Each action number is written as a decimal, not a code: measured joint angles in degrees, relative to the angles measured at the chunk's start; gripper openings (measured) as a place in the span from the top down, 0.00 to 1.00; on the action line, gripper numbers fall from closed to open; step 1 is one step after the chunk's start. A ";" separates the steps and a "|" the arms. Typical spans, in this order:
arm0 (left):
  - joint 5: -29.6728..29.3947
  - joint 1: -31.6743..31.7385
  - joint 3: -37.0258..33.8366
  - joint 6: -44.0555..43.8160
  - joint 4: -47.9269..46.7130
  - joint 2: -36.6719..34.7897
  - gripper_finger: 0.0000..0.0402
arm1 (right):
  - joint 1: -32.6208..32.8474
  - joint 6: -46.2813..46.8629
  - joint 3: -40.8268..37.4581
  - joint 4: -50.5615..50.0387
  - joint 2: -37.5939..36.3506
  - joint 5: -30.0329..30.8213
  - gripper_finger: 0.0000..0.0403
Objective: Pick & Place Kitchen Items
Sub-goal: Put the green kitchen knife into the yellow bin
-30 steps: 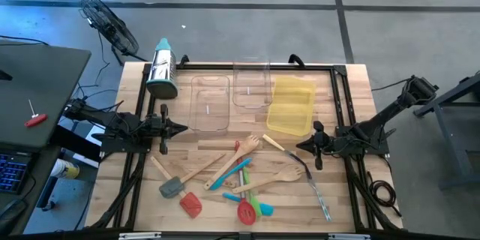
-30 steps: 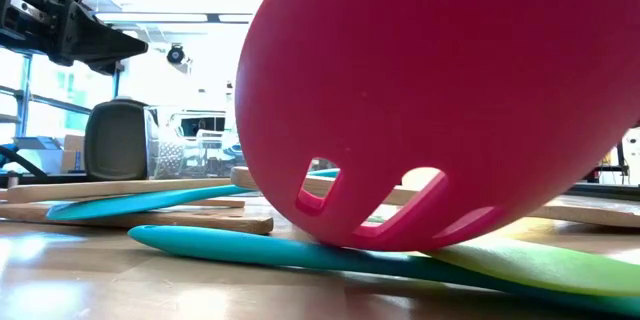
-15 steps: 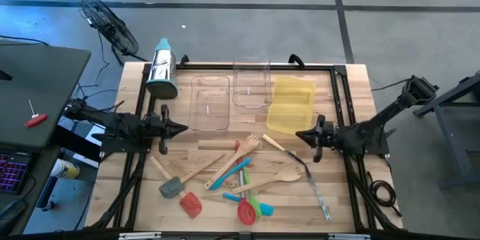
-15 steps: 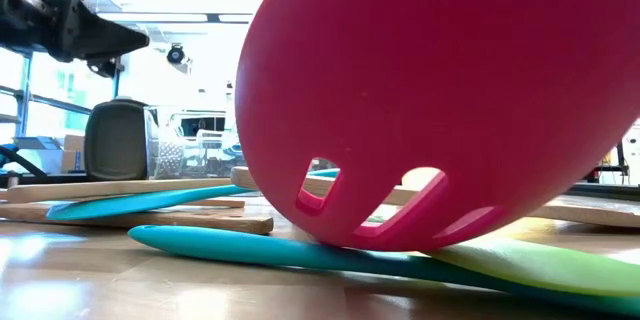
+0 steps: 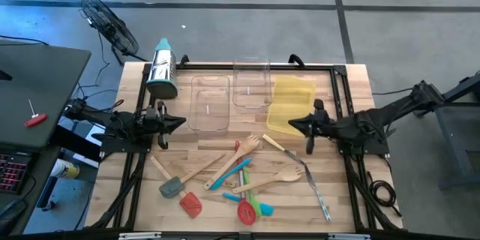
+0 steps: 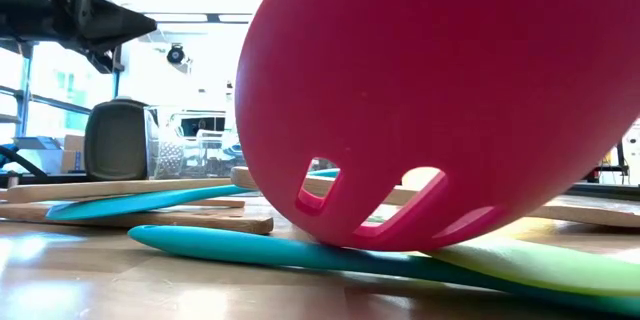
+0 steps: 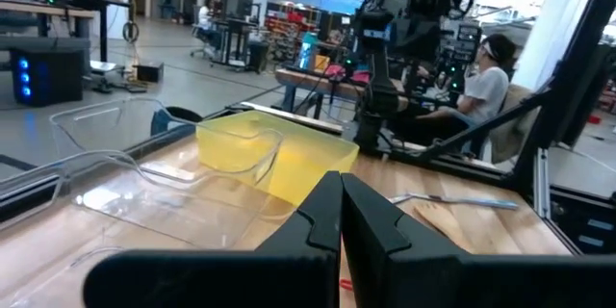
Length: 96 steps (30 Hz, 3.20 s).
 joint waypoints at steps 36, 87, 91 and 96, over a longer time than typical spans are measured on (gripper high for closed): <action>-0.67 0.01 0.22 -0.46 -3.69 0.02 1.00 | -0.30 -6.15 5.36 13.59 29.39 -21.94 0.99; -0.67 0.01 0.28 -0.48 -7.76 0.00 1.00 | -10.82 13.42 5.40 -12.07 41.36 -26.54 0.48; -0.65 0.00 0.28 -0.48 -7.78 0.00 1.00 | -11.85 13.56 5.40 -12.15 41.61 -27.40 0.48; -0.65 0.00 0.28 -0.48 -7.82 0.00 1.00 | -12.88 13.86 5.40 -12.24 41.61 -29.76 0.48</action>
